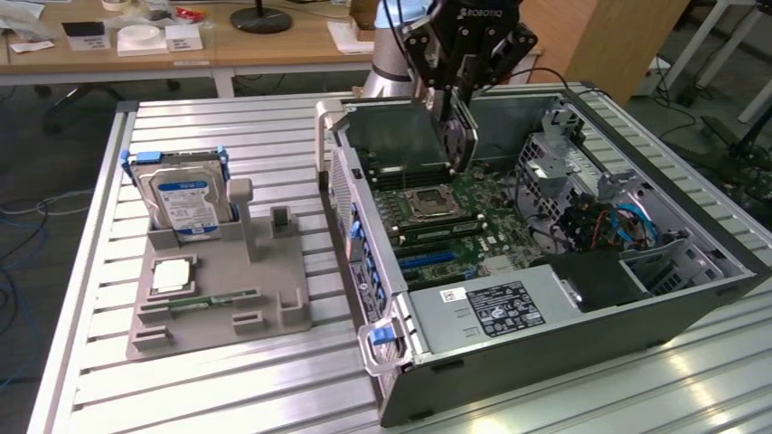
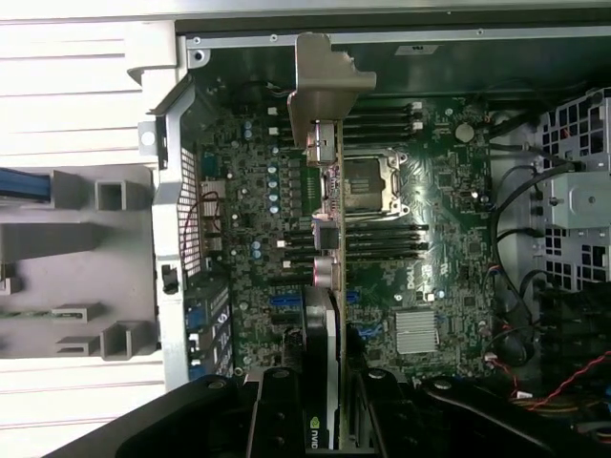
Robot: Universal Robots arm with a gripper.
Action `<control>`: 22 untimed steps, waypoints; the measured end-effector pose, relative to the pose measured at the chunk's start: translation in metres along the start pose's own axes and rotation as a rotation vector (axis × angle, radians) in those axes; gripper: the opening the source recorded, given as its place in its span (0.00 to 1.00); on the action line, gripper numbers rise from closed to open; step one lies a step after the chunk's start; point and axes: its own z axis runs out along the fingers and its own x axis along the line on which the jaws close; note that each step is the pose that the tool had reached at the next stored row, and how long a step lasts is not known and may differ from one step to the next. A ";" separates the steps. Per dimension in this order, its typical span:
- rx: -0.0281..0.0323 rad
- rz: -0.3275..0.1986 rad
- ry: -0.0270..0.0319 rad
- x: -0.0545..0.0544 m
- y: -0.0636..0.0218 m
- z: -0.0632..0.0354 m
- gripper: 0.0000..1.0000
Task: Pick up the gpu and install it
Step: 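Pick up the gpu and move the gpu toward the slot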
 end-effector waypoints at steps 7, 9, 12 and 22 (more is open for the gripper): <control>0.0001 0.000 0.0000 -0.008 0.0006 0.0002 0.27; 0.0001 0.000 0.0000 -0.010 0.0008 0.0002 0.27; 0.0001 0.000 0.0000 -0.014 0.0011 0.0003 0.27; 0.0000 0.000 0.0000 -0.030 0.0024 0.0008 0.27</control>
